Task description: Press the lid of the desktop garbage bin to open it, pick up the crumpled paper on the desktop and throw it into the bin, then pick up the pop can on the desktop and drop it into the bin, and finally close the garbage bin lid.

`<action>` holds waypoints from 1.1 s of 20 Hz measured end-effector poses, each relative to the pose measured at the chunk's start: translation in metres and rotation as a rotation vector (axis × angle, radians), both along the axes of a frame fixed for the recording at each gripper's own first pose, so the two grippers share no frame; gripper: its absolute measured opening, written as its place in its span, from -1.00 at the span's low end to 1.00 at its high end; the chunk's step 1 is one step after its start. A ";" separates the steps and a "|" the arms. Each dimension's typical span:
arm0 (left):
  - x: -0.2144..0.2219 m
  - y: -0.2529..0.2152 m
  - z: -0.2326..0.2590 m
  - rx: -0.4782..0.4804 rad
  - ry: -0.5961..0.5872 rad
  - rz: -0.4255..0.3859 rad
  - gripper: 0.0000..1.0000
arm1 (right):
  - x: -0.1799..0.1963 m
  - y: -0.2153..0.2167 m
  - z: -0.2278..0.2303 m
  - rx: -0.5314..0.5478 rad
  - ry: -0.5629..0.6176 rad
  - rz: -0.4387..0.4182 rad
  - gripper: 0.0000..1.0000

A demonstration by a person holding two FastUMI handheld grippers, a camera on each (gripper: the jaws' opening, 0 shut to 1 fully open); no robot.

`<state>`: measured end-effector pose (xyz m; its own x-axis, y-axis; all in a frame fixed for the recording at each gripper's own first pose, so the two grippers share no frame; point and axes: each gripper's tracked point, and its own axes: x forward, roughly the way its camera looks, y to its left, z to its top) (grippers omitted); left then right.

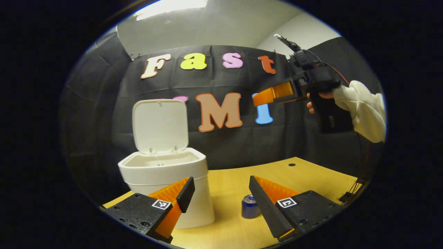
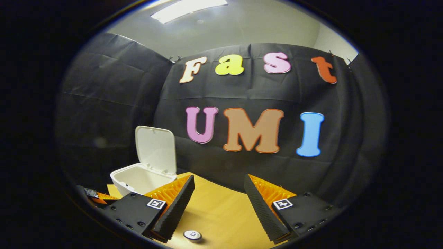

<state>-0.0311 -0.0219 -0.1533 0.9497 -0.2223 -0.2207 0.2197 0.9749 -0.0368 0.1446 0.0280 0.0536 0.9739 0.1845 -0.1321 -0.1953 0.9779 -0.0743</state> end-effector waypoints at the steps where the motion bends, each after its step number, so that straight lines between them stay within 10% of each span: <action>1: 0.004 -0.011 -0.010 0.002 0.004 -0.038 0.90 | -0.010 -0.019 0.003 0.003 0.000 -0.047 0.92; 10: 0.042 -0.070 -0.129 0.002 0.153 -0.125 0.90 | -0.114 -0.127 -0.009 0.047 0.067 -0.422 0.92; 22: 0.045 -0.092 -0.220 0.035 0.341 -0.149 0.91 | -0.162 -0.152 -0.006 0.149 0.068 -0.567 0.92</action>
